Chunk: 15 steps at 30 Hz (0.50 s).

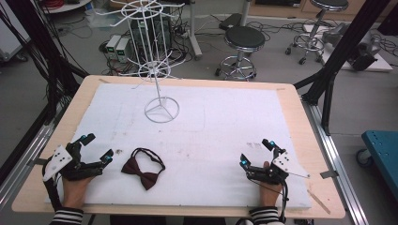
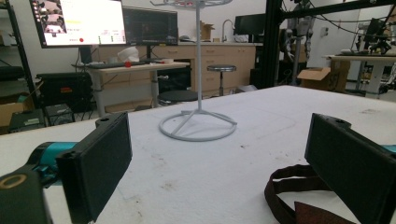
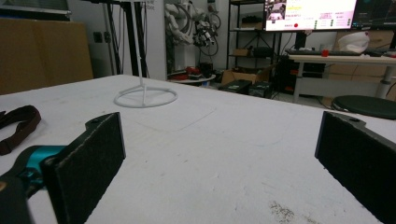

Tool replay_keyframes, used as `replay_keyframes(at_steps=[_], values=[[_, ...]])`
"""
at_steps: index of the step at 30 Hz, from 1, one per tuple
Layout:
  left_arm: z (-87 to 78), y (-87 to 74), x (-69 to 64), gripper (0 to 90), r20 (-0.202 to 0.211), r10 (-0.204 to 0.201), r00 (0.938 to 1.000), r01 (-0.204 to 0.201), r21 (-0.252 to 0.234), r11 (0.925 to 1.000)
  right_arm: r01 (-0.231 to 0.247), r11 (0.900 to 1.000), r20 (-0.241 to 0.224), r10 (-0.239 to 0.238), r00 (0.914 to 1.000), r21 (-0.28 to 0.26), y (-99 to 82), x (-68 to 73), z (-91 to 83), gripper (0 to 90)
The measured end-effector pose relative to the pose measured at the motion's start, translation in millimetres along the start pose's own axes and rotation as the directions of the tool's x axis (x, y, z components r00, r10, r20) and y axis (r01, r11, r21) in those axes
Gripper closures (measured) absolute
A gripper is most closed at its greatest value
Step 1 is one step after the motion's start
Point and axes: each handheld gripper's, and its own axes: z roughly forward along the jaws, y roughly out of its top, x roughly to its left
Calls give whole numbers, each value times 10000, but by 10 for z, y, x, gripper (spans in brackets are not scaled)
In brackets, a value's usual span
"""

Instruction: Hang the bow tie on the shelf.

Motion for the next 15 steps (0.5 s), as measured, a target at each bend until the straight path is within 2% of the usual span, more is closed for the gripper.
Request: replay_keyframes(at_steps=[6, 15], values=[[18, 7, 12, 17, -29, -107, 9999, 107, 203, 9997, 73, 10000, -15, -73, 10000, -32, 0, -2, 4, 9], [18, 19, 24, 17, 137, -108, 9998, 103, 373, 9993, 74, 10000, -10, -74, 10000, -29, 0, -1, 4, 9]])
